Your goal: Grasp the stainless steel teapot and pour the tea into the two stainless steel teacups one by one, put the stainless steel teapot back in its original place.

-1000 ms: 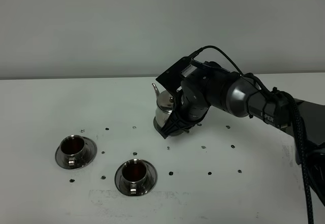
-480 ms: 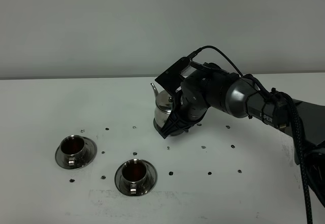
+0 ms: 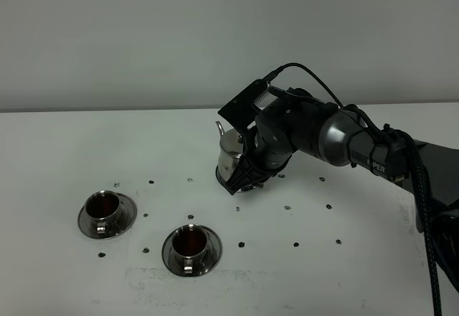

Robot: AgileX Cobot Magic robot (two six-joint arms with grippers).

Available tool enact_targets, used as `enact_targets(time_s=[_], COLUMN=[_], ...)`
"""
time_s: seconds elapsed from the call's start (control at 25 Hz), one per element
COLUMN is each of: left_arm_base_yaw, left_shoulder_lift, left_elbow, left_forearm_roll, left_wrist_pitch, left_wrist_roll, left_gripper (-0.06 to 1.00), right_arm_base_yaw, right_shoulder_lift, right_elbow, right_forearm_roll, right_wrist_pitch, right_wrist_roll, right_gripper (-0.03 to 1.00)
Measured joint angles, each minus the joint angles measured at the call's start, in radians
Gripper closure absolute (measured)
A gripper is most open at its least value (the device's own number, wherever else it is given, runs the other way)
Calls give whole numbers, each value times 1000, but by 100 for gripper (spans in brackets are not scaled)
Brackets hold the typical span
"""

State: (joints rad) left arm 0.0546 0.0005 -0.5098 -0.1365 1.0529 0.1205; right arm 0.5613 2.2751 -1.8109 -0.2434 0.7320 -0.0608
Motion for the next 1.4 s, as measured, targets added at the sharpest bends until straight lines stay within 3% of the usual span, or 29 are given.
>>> enact_targets(time_s=[0.8,1.08,1.4], left_arm_base_yaw=[0,0,0], left_shoulder_lift=[0,0,0], left_elbow=[0,0,0], left_forearm_roll=[0,0,0], left_wrist_pitch=[0,0,0], left_wrist_roll=[0,0,0], left_gripper=[37,37,37], right_arm_base_yaw=[0,1,1], right_shoulder_lift=[-66,-205,-405], right_elbow=[-7,-7,-7], right_forearm_roll=[-45,-9,40], right_wrist_pitch=[33,155,330], right_wrist_roll=[1,5,5], right_gripper=[34,36,48])
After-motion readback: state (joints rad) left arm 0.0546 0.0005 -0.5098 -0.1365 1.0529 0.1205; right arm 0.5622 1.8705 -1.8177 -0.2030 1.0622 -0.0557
